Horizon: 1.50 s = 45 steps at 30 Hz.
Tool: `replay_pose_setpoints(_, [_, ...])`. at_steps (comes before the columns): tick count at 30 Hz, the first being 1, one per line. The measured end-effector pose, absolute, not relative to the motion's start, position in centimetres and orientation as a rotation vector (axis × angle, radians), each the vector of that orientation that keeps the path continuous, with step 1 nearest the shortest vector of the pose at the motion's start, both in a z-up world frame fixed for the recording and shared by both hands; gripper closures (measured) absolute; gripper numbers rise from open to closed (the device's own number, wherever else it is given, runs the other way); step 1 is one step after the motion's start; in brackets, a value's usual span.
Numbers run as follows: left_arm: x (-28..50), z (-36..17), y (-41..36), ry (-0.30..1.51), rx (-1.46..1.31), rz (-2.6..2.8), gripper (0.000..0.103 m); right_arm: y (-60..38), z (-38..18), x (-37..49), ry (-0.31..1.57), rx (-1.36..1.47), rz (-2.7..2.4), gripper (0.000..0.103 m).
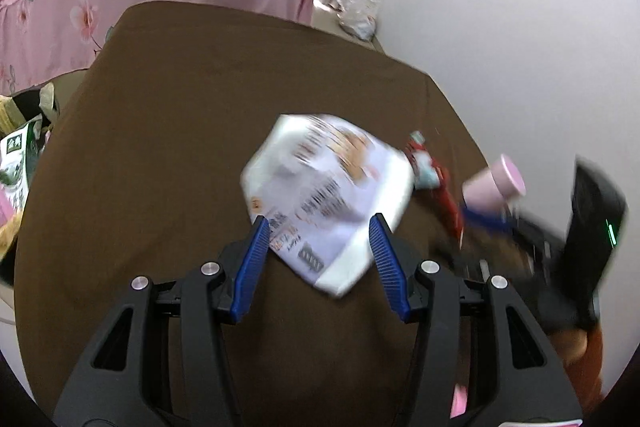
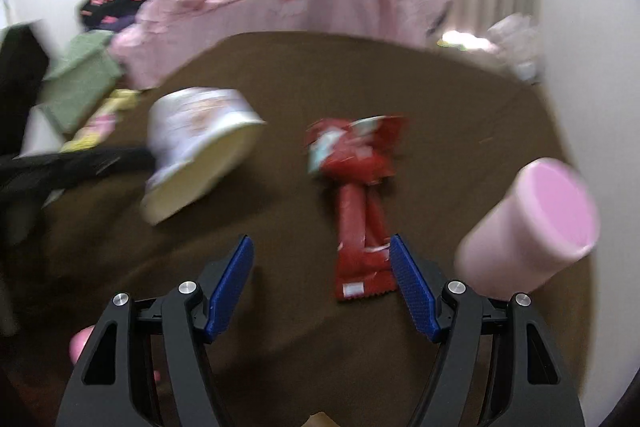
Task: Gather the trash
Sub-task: 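Grasp the white paper cup with the left gripper while the right gripper grasps the red wrapper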
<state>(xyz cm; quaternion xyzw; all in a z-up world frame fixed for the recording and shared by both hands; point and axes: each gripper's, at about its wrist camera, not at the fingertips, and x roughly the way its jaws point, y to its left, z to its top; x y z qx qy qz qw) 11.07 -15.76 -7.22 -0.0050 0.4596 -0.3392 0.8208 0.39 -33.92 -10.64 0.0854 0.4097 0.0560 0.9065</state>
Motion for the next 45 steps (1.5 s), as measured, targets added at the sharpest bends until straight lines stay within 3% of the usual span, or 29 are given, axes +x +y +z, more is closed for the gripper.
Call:
replay_pose_setpoints(3, [12.9, -6.7, -15.8, 0.919, -0.013, -0.671, 0.053, -32.9, -9.6, -0.9, 0.801, 0.211, 0.254, 0.037])
replay_pose_setpoints(8, [13.7, -6.0, -13.7, 0.906, -0.083, -0.634, 0.053, -33.3, -8.2, -0.7, 0.728, 0.139, 0.046, 0.038])
replay_pose_setpoints(12, [12.7, -6.0, -12.4, 0.915, -0.100, -0.642, 0.052, -33.7, -8.7, 2.6, 0.761, 0.128, 0.004, 0.049])
replay_pose_setpoints(14, [12.7, -6.4, -12.4, 0.943, -0.115, -0.659, 0.049, -33.9, -9.8, 4.5, 0.819, 0.136, 0.012, 0.051])
replay_pose_setpoints(15, [12.6, -6.5, -12.4, 0.957, -0.120, -0.672, 0.044, -34.1, -10.3, 4.9, 0.847, 0.144, 0.016, 0.062])
replay_pose_setpoints(18, [12.0, -7.1, -13.2, 1.000, -0.067, -0.719, 0.031, -34.1, -10.2, 4.2, 0.844, 0.152, 0.032, 0.064])
replay_pose_setpoints(22, [12.0, -7.6, -14.4, 1.050, -0.066, -0.693, 0.031, -33.9, -8.8, 0.1, 0.768, 0.138, -0.023, 0.070])
replay_pose_setpoints(31, [15.3, -8.1, -18.6, 1.036, -0.058, -0.623, 0.031, -35.4, -8.8, -6.6, 0.690, 0.242, -0.091, 0.070])
replay_pose_setpoints(35, [15.9, -8.3, -18.5, 1.026, -0.057, -0.663, 0.041, -35.4, -9.2, -7.2, 0.687, 0.263, -0.074, 0.070])
replay_pose_setpoints(37, [15.9, -8.4, -18.0, 1.051, -0.103, -0.710, 0.052, -35.3, -9.2, -7.4, 0.676, 0.277, -0.067, 0.070])
replay_pose_setpoints(45, [11.5, -4.3, -16.8, 0.865, 0.020, -0.693, 0.052, -34.4, -8.2, -7.4, 0.649, 0.248, -0.064, 0.070])
